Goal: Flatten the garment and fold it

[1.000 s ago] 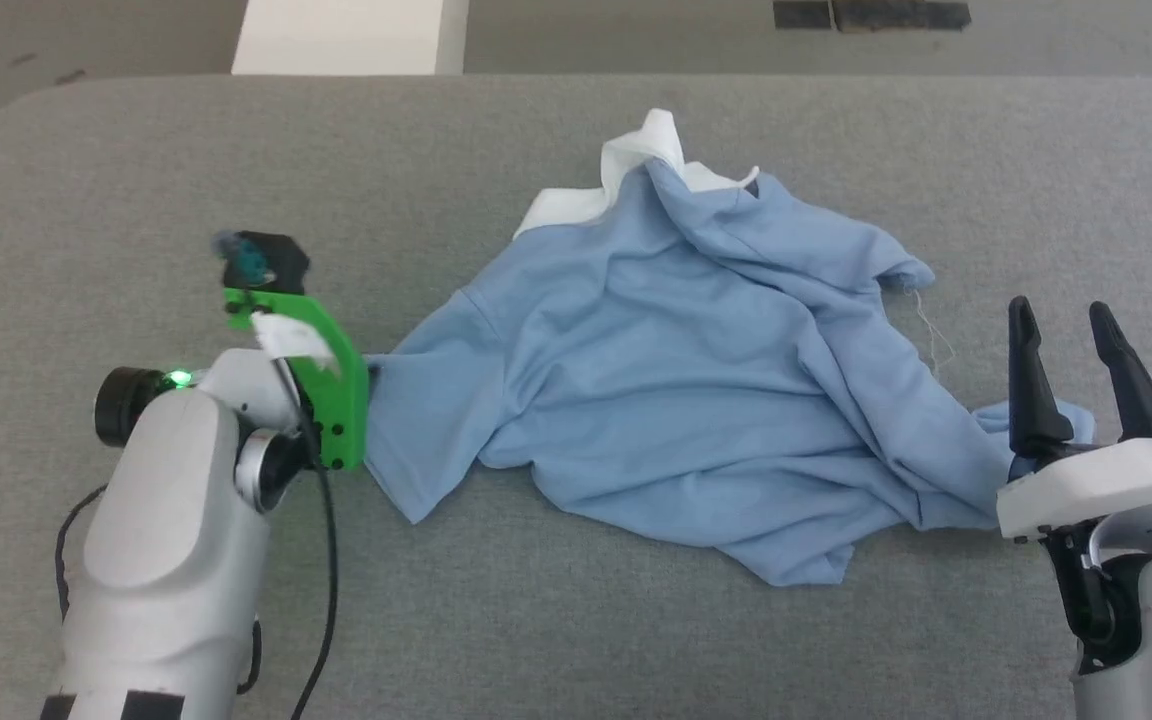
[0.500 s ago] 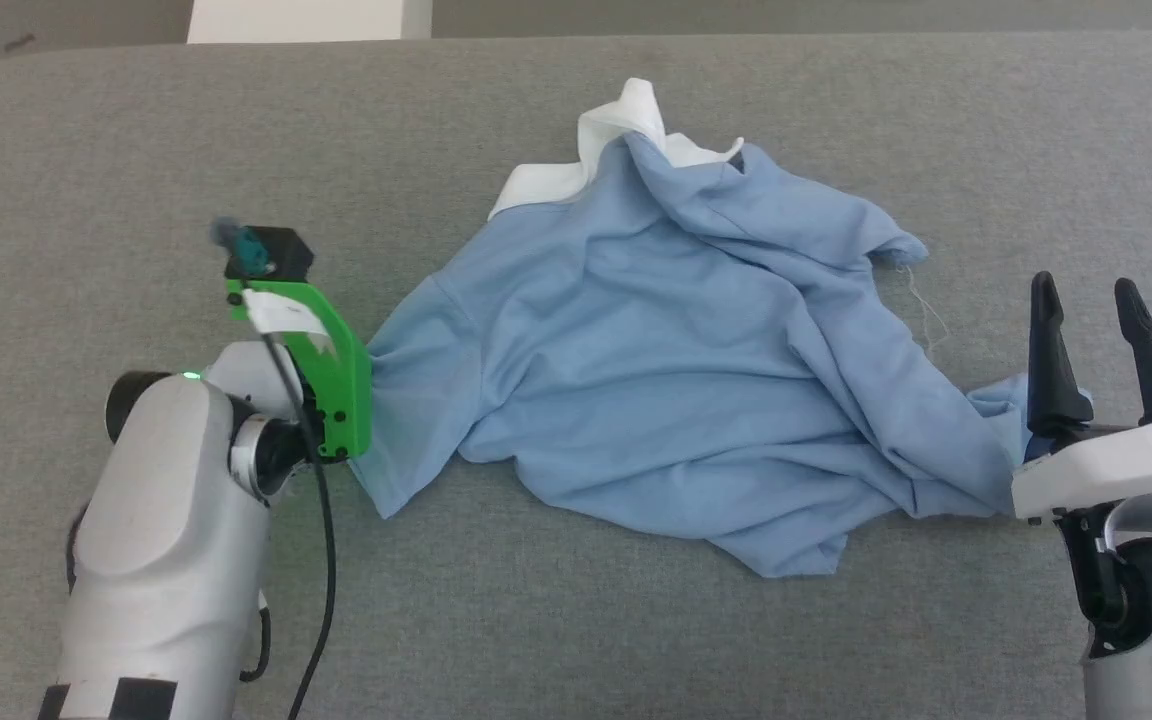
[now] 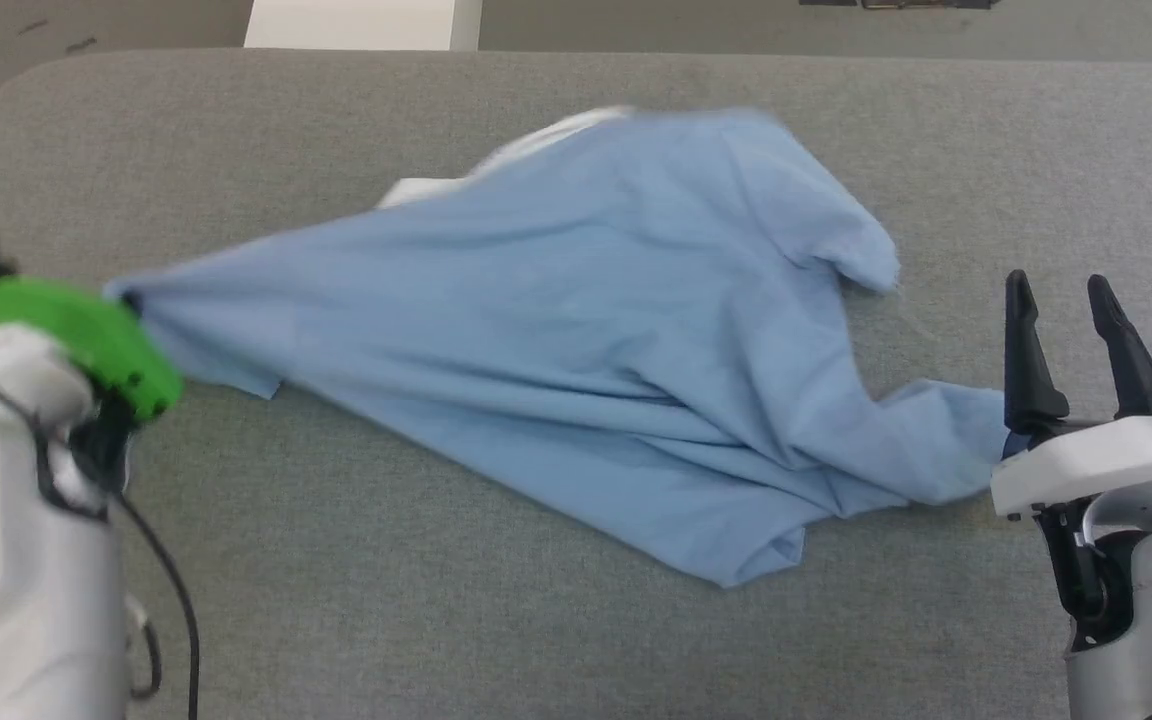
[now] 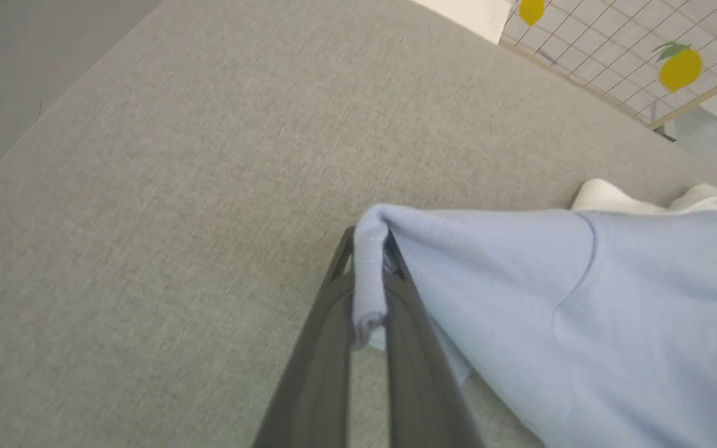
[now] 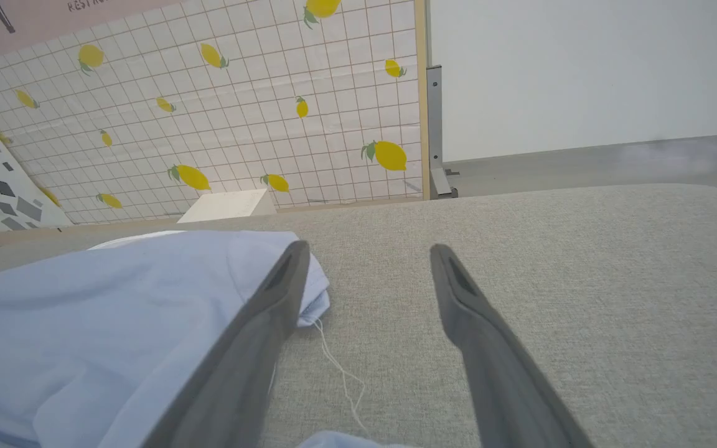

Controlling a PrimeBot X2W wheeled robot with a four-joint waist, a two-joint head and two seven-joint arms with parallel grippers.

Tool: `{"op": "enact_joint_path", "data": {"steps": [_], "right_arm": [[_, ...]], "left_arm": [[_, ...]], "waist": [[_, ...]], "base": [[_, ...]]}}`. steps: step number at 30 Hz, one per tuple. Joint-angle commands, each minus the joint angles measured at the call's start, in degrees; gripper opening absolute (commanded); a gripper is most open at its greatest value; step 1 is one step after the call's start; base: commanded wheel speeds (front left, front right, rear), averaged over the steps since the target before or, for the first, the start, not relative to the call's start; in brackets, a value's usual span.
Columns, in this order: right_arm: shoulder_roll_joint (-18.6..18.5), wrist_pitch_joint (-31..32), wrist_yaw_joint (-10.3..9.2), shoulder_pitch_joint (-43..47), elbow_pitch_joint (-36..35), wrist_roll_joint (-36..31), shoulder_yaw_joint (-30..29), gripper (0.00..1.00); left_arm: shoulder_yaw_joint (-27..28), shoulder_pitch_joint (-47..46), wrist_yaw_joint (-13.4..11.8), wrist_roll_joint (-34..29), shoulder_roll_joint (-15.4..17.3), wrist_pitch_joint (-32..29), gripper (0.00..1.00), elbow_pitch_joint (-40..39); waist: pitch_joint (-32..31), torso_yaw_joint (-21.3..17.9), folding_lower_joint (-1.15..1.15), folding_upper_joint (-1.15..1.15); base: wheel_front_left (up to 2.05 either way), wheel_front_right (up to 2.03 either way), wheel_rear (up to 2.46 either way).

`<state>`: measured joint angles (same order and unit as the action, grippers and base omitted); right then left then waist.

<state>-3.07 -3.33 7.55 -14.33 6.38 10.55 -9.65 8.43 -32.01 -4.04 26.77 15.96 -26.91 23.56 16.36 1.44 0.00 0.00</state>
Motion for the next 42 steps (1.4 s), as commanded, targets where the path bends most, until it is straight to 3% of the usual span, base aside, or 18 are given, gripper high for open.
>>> {"op": "enact_joint_path", "data": {"steps": [1, 8, 9, 10, 11, 14, 15, 19, 24, 28, 38, 42], "right_arm": [[0.1, -0.4, -0.06, -0.8, 0.2, 0.1, 0.1, 1.00], [0.1, -0.5, -0.06, -0.8, 0.6, 0.1, 0.0, 1.00], [0.1, -0.4, -0.06, -0.8, 0.6, 0.0, 0.0, 1.00], [0.1, -0.4, -0.06, -0.8, 0.7, 0.0, 0.0, 1.00], [0.1, -0.3, -0.06, -0.9, 0.7, -0.1, 0.1, 1.00], [0.1, -0.2, -0.06, -1.1, 1.1, -0.1, 0.6, 1.00], [0.2, -0.1, -0.06, -1.2, 1.2, -0.1, 0.8, 1.00], [0.1, 2.0, -0.06, -1.6, 2.0, 0.2, 1.7, 1.00], [-0.6, 6.4, -0.06, -3.9, 2.3, -0.2, 1.9, 1.00], [-2.0, 13.6, -0.06, -7.3, 3.5, -0.8, 2.7, 1.00], [-5.4, 41.9, -0.06, -24.0, 12.1, -7.3, 9.9, 1.00], [-6.2, 48.7, -0.06, -29.3, 15.8, -10.0, 13.1, 1.00]], "left_arm": [[0.7, 2.9, -0.7, 0.3, 0.3, 0.1, 0.00, 0.3], [2.7, 10.2, -1.3, 3.5, -2.4, -0.4, 0.00, 2.5], [2.9, 10.5, -1.1, 3.8, -2.6, 0.3, 0.16, 2.4], [3.4, 10.4, -0.8, 4.4, -3.0, 1.3, 0.52, 2.1], [4.0, 10.3, -0.4, 4.9, -3.2, 2.7, 1.00, 1.6], [5.7, 10.0, 1.5, 5.9, -3.3, 8.6, 1.00, -1.6], [5.9, 10.1, 3.4, 5.6, -3.0, 12.5, 1.00, -3.8], [6.9, 12.9, 6.3, 2.7, -2.8, 26.3, 1.00, -9.4], [4.3, 16.9, 7.5, -2.5, -4.3, 37.7, 1.00, -12.2], [2.2, 18.2, 7.7, -6.0, -5.3, 40.8, 1.00, -12.7], [-0.8, 16.3, 8.5, -10.1, -6.7, 41.9, 1.00, -13.2], [-1.6, 14.6, 8.8, -10.9, -7.6, 41.9, 1.00, -13.7]], "waist": [[0.1, 0.0, 0.00, 0.00], [0.5, 0.6, 0.00, 0.00], [0.5, 0.7, 0.00, 0.00], [0.4, 0.8, 0.00, 0.00], [0.3, 0.9, 0.00, 0.00], [-0.3, 1.0, 0.00, 0.00], [-0.5, 0.9, 0.00, 0.00], [-0.9, 0.6, 0.00, 0.00], [-0.6, 1.1, 0.00, 0.00], [0.0, 1.8, 0.00, 0.00], [4.4, 3.5, 0.00, 0.00], [6.3, 4.7, 0.00, 0.00]], "base": [[0.00, 0.00, 0.00], [0.00, 0.00, 0.00], [0.00, 0.00, 0.00], [0.00, 0.00, 0.00], [0.00, 0.00, 0.00], [0.00, 0.00, 0.00], [0.00, 0.00, 0.00], [0.00, 0.00, 0.00], [0.00, 0.00, 0.00], [0.00, 0.00, 0.00], [0.00, 0.00, 0.00], [0.00, 0.00, 0.00]]}}
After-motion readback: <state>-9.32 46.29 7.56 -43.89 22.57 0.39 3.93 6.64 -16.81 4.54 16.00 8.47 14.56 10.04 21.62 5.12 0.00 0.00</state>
